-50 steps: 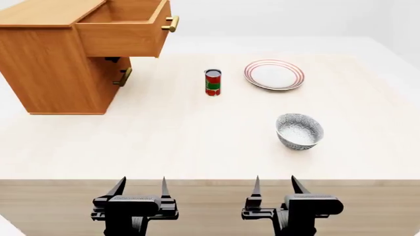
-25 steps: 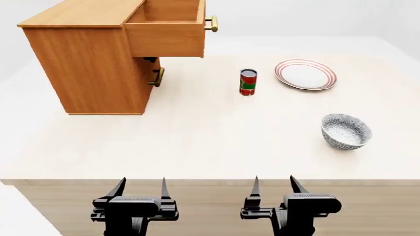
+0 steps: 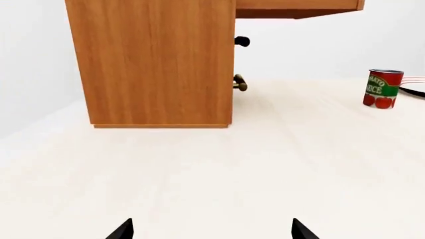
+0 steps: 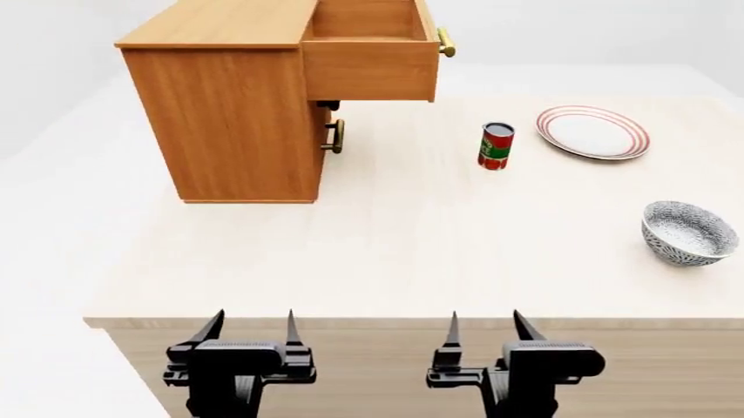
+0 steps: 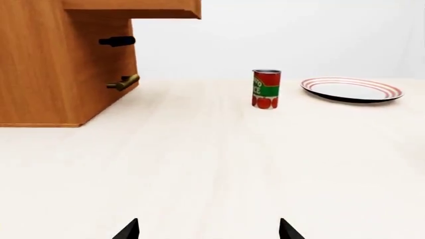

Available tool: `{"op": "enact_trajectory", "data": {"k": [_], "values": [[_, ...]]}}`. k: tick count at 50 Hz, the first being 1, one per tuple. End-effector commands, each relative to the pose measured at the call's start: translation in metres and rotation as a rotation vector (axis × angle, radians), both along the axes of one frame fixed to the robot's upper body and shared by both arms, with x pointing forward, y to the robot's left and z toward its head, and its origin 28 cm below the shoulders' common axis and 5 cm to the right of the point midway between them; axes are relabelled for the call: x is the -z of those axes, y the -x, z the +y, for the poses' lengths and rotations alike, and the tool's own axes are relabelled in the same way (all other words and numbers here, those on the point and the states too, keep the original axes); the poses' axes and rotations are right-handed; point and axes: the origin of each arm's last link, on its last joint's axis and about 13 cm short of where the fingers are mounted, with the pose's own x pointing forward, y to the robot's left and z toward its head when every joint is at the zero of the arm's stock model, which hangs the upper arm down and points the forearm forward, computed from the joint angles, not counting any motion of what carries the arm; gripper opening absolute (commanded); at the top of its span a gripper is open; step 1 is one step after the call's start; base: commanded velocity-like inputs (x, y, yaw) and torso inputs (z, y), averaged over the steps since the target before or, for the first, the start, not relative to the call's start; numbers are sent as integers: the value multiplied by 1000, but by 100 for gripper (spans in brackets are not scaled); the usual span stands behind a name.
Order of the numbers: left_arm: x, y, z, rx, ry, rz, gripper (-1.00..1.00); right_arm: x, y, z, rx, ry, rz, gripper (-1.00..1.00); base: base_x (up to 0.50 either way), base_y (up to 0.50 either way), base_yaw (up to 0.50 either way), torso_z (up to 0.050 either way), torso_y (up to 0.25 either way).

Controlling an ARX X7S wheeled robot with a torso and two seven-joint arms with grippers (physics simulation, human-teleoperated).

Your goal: Put the bowl in the top drawer of the cabinet.

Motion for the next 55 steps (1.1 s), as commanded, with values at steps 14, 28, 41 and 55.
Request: {"op": "enact_trajectory", "data": {"k": [14,28,41,55], "values": [[-82,3,5,141,40,-82,100,-85,26,-14,-30,-7,-9,100,0,0,0,0,0],[-179,4,13,292,101,-235,100,-204,50,-42,-10,52,-105,100,0,0,0,0,0],[-250,-18,28,362,146,-291,100,-284,25,-53,-57,110,-163,100,23,0,0,0,0],[-279,-23,34,380,108,-339,100,-317,9,-64,-66,176,-180,100,110,0,0,0,0]]}}
